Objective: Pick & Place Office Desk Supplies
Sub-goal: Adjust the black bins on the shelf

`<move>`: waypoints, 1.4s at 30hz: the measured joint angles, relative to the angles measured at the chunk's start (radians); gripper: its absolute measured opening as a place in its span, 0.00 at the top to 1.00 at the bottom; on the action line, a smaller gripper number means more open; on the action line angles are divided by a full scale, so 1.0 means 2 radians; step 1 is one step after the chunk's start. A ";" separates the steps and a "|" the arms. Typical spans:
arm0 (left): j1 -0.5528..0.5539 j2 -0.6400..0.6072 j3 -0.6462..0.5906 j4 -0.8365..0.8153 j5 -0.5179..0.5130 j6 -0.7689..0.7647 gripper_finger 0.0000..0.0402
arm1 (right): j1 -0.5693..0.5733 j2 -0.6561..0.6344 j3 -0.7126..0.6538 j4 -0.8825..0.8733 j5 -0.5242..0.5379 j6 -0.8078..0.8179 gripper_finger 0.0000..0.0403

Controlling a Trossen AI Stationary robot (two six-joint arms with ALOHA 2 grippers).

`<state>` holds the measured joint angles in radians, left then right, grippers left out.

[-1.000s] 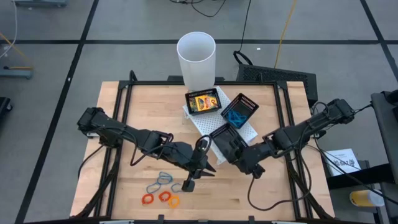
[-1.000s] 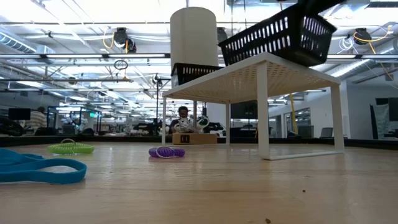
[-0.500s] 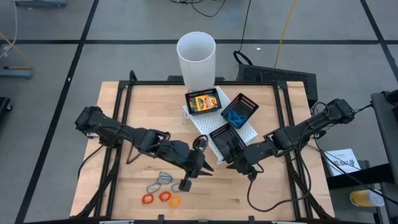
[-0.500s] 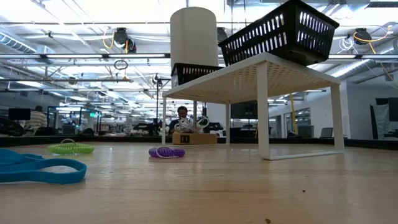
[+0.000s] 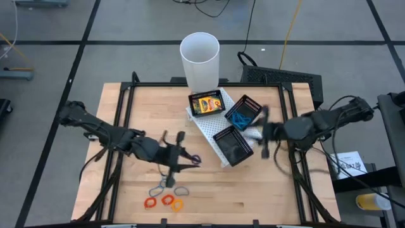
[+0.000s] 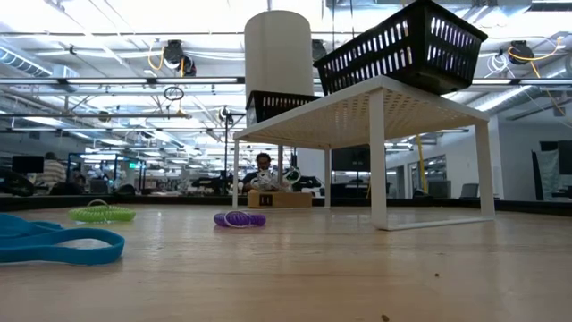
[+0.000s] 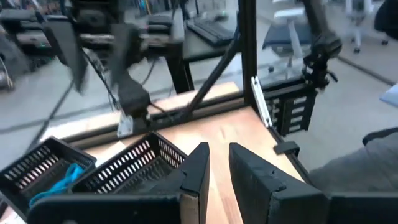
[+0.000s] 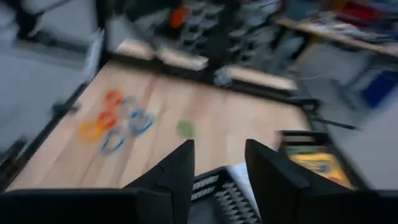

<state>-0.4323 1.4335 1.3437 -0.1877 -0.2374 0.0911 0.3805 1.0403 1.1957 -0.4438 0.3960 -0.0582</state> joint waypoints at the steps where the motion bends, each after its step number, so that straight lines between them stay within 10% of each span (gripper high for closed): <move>1: 0.000 -0.016 -0.029 0.029 0.000 0.003 0.82 | -0.004 -0.016 -0.007 -0.003 0.022 0.004 0.69; 10: 0.034 -0.118 -0.244 0.228 -0.051 -0.004 0.82 | -0.072 -0.151 -0.140 -0.015 0.287 0.015 0.77; 29: 0.121 -0.146 -0.338 0.227 -0.077 -0.114 0.82 | -0.161 -0.217 -0.265 -0.036 0.220 0.160 0.82; 42: 0.169 -0.013 -0.340 0.346 -0.065 -0.142 0.82 | -0.161 -0.217 -0.265 -0.052 0.176 0.207 0.81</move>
<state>-0.0942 1.4066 0.6643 0.5050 -0.3680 -0.1935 0.0586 0.6071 0.6666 -0.5480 0.7484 0.3553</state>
